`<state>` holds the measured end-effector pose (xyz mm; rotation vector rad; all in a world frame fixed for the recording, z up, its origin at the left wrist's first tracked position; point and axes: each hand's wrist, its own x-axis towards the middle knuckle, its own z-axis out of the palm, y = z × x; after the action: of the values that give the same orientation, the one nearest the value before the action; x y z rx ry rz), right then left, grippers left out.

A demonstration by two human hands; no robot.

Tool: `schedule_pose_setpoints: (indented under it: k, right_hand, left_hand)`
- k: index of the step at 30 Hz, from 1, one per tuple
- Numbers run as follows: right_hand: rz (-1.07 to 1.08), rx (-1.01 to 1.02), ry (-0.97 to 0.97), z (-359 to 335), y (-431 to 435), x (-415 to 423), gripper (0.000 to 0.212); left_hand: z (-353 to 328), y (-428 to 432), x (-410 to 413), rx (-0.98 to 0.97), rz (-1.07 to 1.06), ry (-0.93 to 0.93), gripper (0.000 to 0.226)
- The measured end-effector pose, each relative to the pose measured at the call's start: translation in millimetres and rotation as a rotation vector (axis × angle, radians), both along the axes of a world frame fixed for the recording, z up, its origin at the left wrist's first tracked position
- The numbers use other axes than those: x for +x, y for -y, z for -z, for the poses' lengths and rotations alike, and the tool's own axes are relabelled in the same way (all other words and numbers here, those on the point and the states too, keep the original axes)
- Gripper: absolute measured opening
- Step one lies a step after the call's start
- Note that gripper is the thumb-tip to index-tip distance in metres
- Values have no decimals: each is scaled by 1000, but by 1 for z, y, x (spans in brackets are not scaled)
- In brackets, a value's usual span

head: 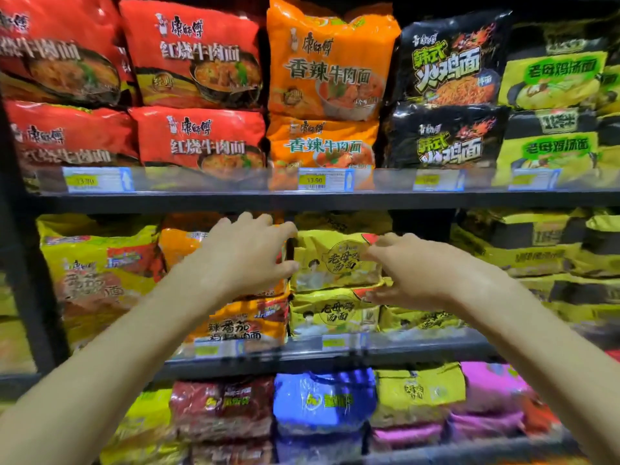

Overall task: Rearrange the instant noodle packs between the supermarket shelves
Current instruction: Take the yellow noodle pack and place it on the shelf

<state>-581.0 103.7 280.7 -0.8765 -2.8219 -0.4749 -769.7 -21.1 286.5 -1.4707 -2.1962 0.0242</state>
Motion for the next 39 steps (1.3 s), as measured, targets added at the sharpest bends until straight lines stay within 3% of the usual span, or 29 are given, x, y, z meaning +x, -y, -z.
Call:
schedule_pose_setpoints:
  k: [7,17,23,30,39]
  right_hand:
    - [34,2,5,60,18,15,63]
    - [78,-176,94,149,28,54,64]
    - [166,-282,132,196,20,114,67]
    - [206,-392,170,234,21,198,67]
    - [179,-509,207,266,27,285,64]
  left_hand:
    - [76,14,15,-65,20,56,57]
    - [174,29,57,-173,-2,201,58]
    - [215,23,109,-268,1,264,56]
    - [245,16,194,-189,-60,357,50]
    - [295,25,276,-235,-118,408,46]
